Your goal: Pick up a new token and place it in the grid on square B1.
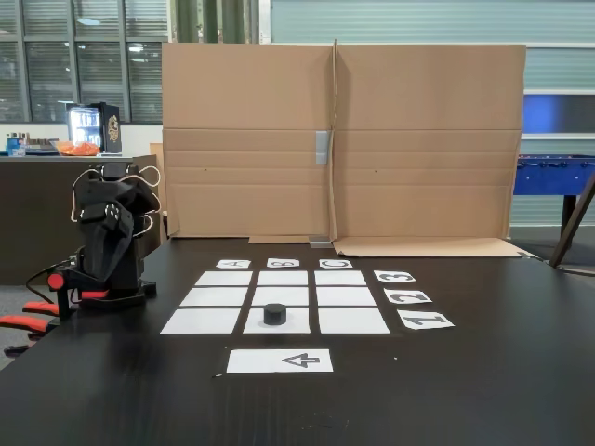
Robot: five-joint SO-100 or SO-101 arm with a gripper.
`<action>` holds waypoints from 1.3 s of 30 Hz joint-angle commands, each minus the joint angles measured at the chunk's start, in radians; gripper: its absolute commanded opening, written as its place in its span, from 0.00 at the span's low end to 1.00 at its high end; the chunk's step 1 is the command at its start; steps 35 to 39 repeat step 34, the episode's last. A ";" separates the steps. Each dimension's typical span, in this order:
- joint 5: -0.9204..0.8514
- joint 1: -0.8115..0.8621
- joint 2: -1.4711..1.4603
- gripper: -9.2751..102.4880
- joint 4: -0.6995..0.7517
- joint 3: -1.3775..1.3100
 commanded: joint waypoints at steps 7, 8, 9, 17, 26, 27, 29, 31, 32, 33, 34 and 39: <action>-0.044 0.011 0.023 0.15 -0.012 0.055; -0.046 0.012 0.028 0.15 -0.014 0.061; -0.054 0.012 0.029 0.15 -0.015 0.071; -0.064 0.017 0.048 0.15 -0.017 0.084; -0.064 0.025 0.083 0.14 -0.009 0.092; -0.064 0.025 0.083 0.14 -0.009 0.092; -0.064 0.025 0.083 0.14 -0.009 0.092; -0.064 0.025 0.084 0.14 -0.009 0.092; -0.064 0.025 0.084 0.14 -0.009 0.092; -0.064 0.026 0.084 0.14 -0.009 0.092; -0.064 0.026 0.084 0.14 -0.009 0.092; -0.064 0.026 0.084 0.14 -0.009 0.092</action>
